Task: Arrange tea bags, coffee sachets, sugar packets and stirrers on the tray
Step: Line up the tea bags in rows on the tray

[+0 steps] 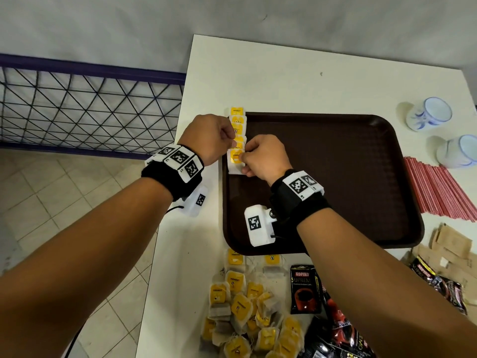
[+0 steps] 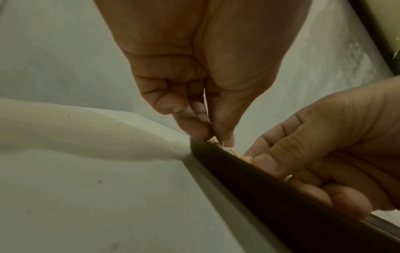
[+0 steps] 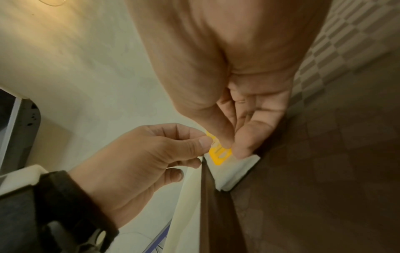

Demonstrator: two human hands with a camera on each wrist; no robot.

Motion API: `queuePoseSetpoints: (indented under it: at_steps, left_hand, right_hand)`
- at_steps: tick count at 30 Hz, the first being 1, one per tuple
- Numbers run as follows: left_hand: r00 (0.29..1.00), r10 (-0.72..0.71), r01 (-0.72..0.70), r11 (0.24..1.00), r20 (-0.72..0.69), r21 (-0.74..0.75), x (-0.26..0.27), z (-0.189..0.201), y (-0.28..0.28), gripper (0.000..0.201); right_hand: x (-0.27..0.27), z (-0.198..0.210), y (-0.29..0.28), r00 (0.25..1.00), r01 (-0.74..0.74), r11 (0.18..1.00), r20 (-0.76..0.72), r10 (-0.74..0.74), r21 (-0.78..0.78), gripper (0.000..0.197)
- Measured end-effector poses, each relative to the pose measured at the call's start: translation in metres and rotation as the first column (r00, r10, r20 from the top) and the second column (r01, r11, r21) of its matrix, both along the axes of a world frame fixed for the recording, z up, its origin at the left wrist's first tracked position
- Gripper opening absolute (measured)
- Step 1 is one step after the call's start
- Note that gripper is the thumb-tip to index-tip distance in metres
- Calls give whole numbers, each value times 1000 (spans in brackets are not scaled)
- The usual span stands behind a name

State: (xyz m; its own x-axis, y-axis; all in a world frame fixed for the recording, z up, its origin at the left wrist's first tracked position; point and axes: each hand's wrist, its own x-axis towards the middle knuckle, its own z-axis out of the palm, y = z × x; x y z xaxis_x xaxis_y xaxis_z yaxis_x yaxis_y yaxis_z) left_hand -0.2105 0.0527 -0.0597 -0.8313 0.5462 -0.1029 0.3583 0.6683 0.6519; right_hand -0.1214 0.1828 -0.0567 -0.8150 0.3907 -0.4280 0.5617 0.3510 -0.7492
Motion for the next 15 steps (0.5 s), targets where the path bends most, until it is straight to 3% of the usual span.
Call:
queuePoseSetpoints:
  at_steps: [4,7,11,15]
  left_hand:
    - [999,11,-10,1000,-36,15,7,11,-7,14]
    - [999,3,-3,1000,-45,-8,25,27,-22,15]
    - [999,-12,18,994,51,-107,72,36,-50,19]
    - [983,-53,88,977,176,-193,125,21,-77,21]
  right_hand:
    - [10,10,6,1000,7,1000,5,-7,-4,8]
    - [41,19,18,1000,24,1000,14,-24,-8,14]
    - [108,33,24,996,-67,998,64,69,-21,6]
    - [172,42,19,968,-214,974,119,222,-78,4]
